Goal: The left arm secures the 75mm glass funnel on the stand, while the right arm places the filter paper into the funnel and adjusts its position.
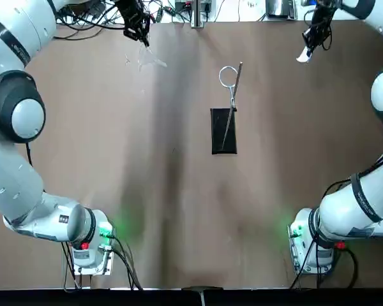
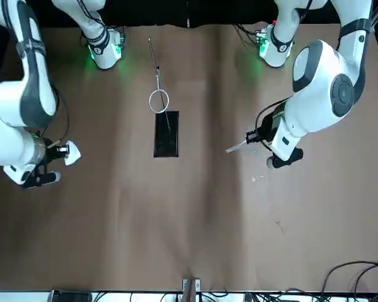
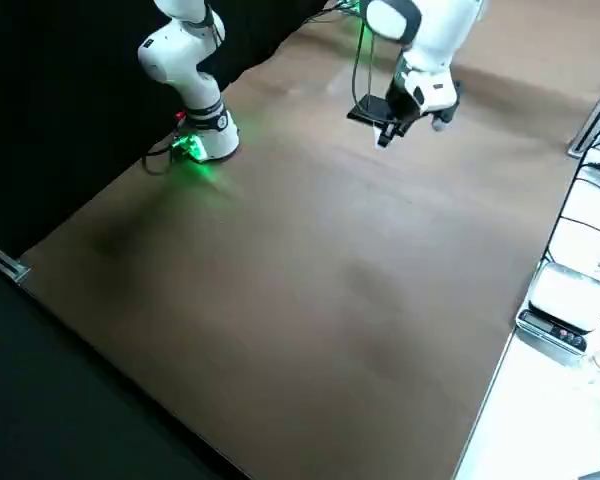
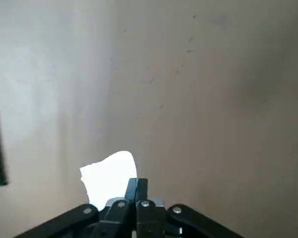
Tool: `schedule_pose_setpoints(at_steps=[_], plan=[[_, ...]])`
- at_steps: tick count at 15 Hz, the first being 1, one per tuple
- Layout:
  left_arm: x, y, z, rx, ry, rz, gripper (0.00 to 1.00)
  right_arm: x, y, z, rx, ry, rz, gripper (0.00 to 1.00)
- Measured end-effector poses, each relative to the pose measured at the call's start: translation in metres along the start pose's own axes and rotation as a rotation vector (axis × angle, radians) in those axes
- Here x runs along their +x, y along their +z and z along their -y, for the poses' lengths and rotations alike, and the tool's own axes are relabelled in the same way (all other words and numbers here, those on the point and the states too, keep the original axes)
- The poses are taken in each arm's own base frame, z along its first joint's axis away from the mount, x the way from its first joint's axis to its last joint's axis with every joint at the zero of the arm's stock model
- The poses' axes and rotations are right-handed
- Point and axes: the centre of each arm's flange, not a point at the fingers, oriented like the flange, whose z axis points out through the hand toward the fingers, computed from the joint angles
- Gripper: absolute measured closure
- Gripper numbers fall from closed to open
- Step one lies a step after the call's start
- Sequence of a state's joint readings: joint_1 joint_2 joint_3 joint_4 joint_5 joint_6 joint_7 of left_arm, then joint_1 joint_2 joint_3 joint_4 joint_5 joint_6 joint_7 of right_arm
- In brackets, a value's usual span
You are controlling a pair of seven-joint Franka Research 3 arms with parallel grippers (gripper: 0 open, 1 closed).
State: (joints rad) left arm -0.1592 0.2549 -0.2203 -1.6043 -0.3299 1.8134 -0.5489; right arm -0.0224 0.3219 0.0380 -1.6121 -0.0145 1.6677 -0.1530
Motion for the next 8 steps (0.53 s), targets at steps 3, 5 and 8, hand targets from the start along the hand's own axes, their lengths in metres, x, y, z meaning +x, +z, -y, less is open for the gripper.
schedule_pose_setpoints(at_steps=[3,5,8], plan=[[-0.001,0.002,0.003,0.012,0.082,0.021,0.96,-0.004,-0.012,0.008,0.048,-0.006,0.021,0.99],[-0.002,0.004,0.002,0.017,0.095,0.030,0.96,-0.007,-0.012,0.016,0.123,-0.005,0.042,0.99],[-0.003,0.008,0.002,0.075,0.259,0.011,0.96,-0.009,-0.020,0.026,0.190,-0.008,0.044,0.99]])
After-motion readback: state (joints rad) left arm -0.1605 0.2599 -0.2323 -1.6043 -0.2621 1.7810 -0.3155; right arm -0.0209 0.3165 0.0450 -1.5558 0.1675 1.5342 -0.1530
